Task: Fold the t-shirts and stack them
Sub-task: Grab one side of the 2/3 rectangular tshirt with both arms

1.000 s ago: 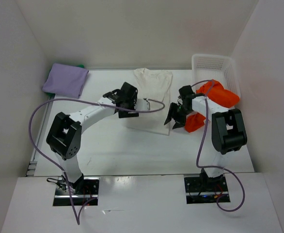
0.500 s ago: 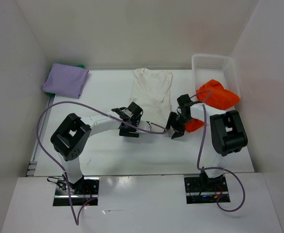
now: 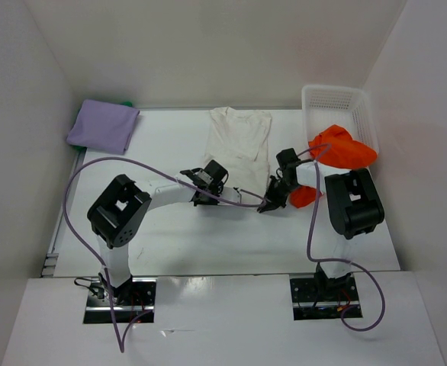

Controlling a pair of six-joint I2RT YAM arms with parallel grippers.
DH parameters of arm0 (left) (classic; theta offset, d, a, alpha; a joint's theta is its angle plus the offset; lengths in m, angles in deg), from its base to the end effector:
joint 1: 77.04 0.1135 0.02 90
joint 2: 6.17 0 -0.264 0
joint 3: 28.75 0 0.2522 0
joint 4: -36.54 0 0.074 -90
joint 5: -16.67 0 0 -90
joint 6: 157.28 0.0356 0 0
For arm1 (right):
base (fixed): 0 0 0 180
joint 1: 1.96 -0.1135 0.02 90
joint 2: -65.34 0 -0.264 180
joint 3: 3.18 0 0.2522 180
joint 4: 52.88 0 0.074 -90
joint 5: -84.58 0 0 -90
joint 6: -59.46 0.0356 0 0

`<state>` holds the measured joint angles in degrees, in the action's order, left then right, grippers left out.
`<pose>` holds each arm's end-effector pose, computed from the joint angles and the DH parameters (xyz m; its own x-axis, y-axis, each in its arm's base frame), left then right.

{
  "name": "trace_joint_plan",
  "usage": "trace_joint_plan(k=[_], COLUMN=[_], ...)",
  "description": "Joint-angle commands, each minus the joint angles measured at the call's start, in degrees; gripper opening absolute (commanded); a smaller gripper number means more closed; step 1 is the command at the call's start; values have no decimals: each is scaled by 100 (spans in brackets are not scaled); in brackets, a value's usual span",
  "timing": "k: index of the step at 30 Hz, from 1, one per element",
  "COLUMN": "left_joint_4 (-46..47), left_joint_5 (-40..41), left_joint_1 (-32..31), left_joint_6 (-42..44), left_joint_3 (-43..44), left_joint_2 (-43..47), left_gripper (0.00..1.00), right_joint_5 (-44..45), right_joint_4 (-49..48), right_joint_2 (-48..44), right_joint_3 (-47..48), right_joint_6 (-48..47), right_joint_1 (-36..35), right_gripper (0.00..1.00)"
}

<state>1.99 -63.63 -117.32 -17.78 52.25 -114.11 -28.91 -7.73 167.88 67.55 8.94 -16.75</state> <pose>0.2924 -0.2400 0.1545 0.0026 0.9803 -0.1974 0.8838 0.0901 0.4591 0.3016 0.0943 0.1344 -0.9312 0.3572 0.0727 0.3511 0.8248 0.4432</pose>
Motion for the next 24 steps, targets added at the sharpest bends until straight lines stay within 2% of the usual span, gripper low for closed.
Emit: trace_joint_plan(k=[1,2,4,6,12,17,19,24], left_joint_4=[-153,-214,-276,-346,-609,-680,-864,-1848], left_joint_5=[-310,-310,-363,-424,-284,102,191,-20], left_joint_1=[19,19,19,19,-86,-647,-972,-1255], left_joint_6=[-177,-247,-300,-449,-819,-898,-950,-1328], left_joint_3=[131,131,131,131,-80,-929,-1151,-1205], left_joint_2=[-122,-122,-122,-122,185,809,1081,1617], left_gripper=[16,13,5,0,0,0,0,0], right_joint_5=[-7,-68,-68,-8,55,-50,-51,2], right_joint_4=[-379,-380,-319,-231,155,673,867,1516], right_joint_2=[170,170,170,117,-287,-902,-1121,-1938], right_joint_3=[209,209,262,262,131,-177,-344,-652], right_joint_6=[77,77,77,7,-257,-582,-687,-758], right_joint_1=[-51,-51,-51,-51,-51,-51,-120,-594], right_gripper=[7,0,0,0,0,0,0,0])
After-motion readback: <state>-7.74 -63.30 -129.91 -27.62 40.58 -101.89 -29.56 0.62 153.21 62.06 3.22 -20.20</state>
